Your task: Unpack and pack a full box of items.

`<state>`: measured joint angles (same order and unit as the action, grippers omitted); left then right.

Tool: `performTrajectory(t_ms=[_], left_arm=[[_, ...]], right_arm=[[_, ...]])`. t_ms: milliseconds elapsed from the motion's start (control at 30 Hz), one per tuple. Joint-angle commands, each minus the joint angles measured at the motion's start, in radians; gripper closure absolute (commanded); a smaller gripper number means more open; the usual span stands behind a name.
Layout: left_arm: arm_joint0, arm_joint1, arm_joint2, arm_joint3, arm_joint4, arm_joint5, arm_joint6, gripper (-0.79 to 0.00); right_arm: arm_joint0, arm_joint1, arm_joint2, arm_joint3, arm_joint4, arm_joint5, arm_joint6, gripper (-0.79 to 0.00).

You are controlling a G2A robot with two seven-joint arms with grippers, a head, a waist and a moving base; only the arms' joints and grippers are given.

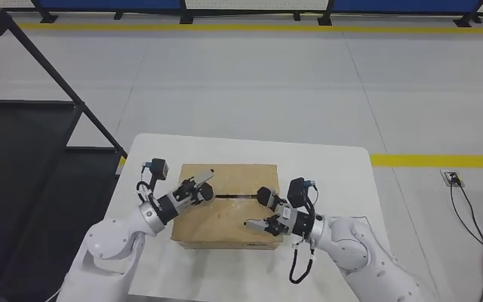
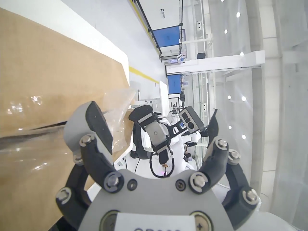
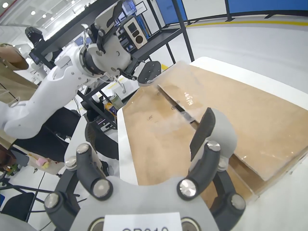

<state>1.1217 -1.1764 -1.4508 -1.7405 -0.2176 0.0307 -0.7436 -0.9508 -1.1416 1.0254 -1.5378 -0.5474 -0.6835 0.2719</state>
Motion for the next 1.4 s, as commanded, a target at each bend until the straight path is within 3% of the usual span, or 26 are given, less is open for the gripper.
performTrajectory(t_ms=[0, 200, 300, 500, 633, 767, 1100, 1267, 1367], left_arm=[[0.031, 0.002, -0.025, -0.020, -0.029, -0.036, 0.004, -0.785], [0.139, 0.009, -0.118, -0.078, -0.142, -0.144, 0.012, -0.785], [0.192, 0.010, -0.167, -0.095, -0.202, -0.209, 0.019, -0.785], [0.293, 0.013, -0.245, -0.112, -0.276, -0.298, 0.029, -0.785], [0.304, 0.016, -0.268, -0.100, -0.307, -0.306, 0.016, -0.785], [0.315, 0.017, -0.277, -0.096, -0.324, -0.317, 0.003, -0.785], [0.334, 0.017, -0.260, -0.072, -0.358, -0.342, -0.011, -0.785], [0.338, 0.017, -0.256, -0.069, -0.371, -0.350, -0.015, -0.785], [0.338, 0.018, -0.255, -0.066, -0.381, -0.352, -0.023, -0.785]], right_arm=[[-0.004, 0.001, 0.004, -0.011, -0.004, 0.001, 0.001, -0.785], [-0.004, 0.001, 0.004, -0.011, -0.004, 0.001, 0.001, -0.785], [-0.018, -0.002, 0.006, -0.044, 0.020, 0.078, 0.006, -0.785], [-0.041, 0.006, 0.036, -0.104, 0.217, 0.205, 0.200, -0.785], [-0.052, 0.006, 0.049, -0.112, 0.428, 0.252, 0.303, -0.785], [-0.048, 0.010, 0.086, -0.120, 0.585, 0.365, 0.393, -0.785], [-0.048, 0.010, 0.076, -0.127, 0.640, 0.398, 0.461, -0.785], [-0.005, 0.001, 0.040, -0.120, 0.684, 0.625, 0.497, -0.785], [0.004, -0.007, 0.012, -0.135, 0.684, 0.679, 0.473, -0.785]])
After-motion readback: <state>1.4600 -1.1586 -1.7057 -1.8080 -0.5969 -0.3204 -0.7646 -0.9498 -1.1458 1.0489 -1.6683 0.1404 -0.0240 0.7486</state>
